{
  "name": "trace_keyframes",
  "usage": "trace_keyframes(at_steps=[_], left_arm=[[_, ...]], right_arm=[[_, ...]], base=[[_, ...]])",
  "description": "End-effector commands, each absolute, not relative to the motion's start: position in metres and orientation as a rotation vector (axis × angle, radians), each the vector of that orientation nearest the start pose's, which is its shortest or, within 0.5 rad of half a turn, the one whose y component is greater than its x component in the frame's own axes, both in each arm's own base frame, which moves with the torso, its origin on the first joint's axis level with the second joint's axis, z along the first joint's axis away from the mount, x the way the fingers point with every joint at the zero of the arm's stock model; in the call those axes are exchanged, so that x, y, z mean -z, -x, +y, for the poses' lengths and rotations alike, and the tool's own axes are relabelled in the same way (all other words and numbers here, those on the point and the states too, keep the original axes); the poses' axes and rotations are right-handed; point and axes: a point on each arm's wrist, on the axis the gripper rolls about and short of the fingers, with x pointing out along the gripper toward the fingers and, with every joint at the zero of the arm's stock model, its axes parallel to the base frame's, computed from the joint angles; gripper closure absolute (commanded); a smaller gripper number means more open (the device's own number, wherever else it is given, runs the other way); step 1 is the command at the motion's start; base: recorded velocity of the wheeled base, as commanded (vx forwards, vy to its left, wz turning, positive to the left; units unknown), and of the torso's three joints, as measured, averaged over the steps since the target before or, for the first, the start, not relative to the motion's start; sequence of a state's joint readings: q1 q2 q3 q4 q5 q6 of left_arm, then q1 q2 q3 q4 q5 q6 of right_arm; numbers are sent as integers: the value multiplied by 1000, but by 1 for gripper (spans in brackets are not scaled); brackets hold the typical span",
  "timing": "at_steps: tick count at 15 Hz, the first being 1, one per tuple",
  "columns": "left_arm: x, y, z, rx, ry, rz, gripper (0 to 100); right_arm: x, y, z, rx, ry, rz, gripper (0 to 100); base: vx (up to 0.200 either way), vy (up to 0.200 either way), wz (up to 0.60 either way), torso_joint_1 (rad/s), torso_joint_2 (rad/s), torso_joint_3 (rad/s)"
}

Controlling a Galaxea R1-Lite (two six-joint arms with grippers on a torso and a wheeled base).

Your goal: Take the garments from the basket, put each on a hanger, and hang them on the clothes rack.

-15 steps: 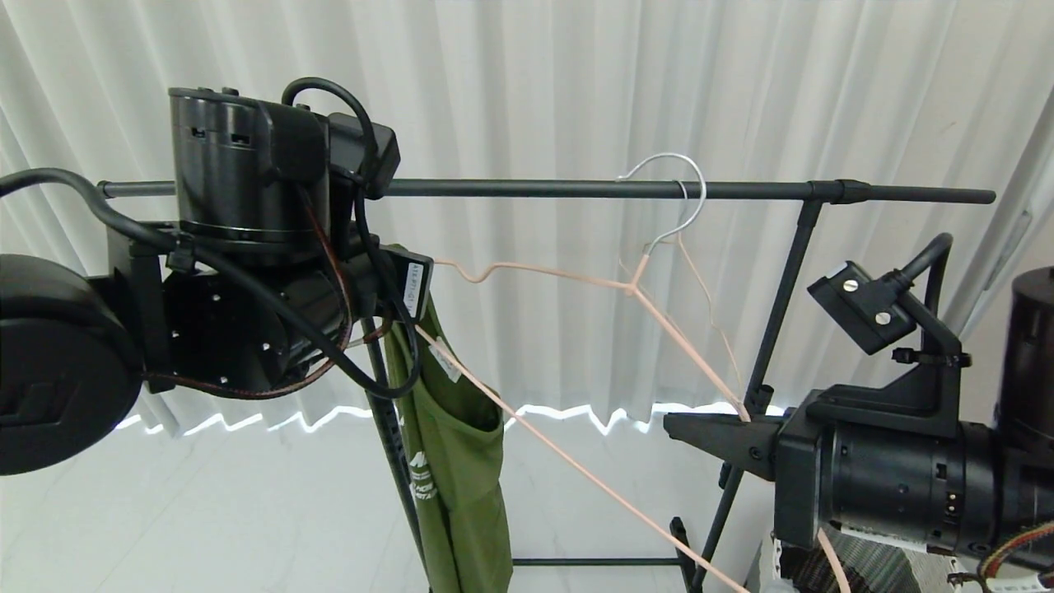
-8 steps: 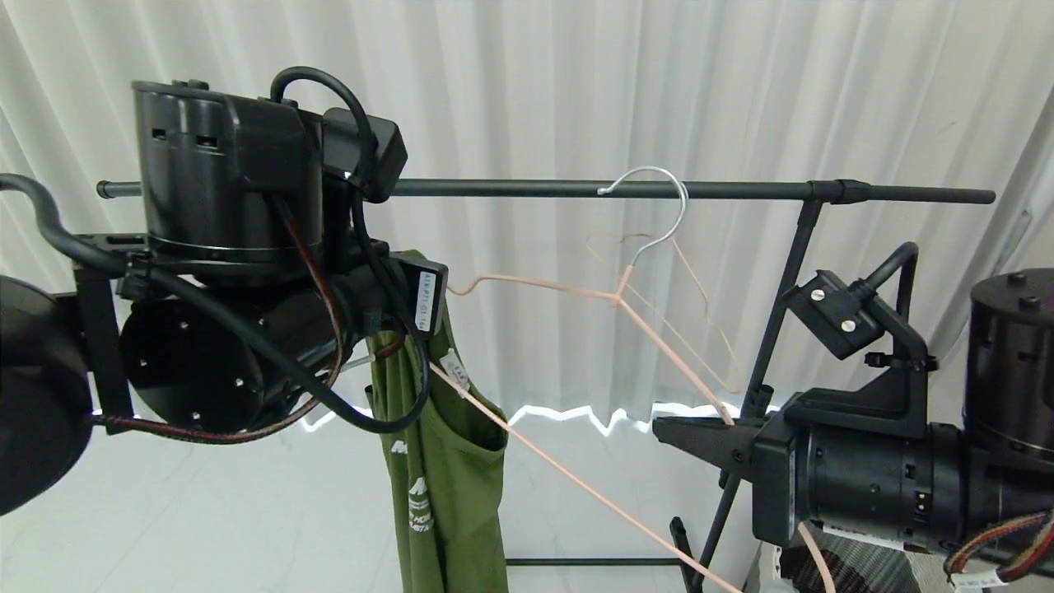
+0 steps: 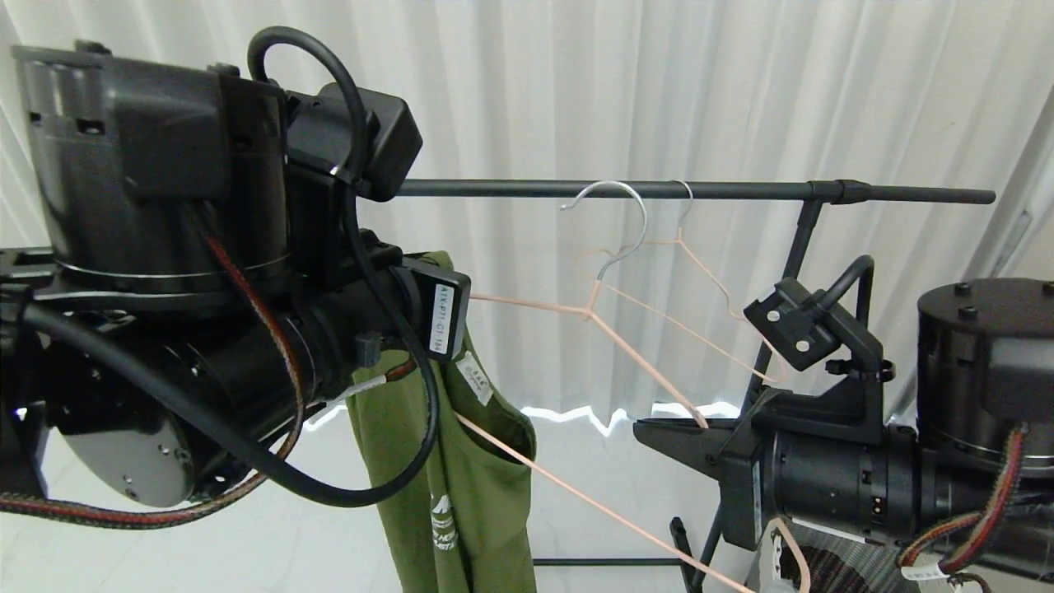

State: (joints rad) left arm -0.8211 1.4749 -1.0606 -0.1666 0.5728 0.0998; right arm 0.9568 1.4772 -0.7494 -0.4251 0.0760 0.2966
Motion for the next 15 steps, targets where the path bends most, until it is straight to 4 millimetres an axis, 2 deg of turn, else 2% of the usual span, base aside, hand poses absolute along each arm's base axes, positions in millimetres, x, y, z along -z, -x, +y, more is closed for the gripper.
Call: trace_keyframes(at_steps=[1, 8, 15], left_arm=[[-275, -179, -186, 289, -257, 169, 100], [-281, -165, -199, 363, -227, 147, 100], [-278, -146, -204, 437, -232, 147, 100]], right_arm=[[-203, -145, 211, -976, -124, 451, 100], [-197, -139, 224, -1017, -104, 473, 100], [-206, -150, 216, -984, -134, 401, 100]], base=[[0, 0, 0, 0, 0, 0], [0, 0, 0, 0, 0, 0], [0, 0, 0, 0, 0, 0]])
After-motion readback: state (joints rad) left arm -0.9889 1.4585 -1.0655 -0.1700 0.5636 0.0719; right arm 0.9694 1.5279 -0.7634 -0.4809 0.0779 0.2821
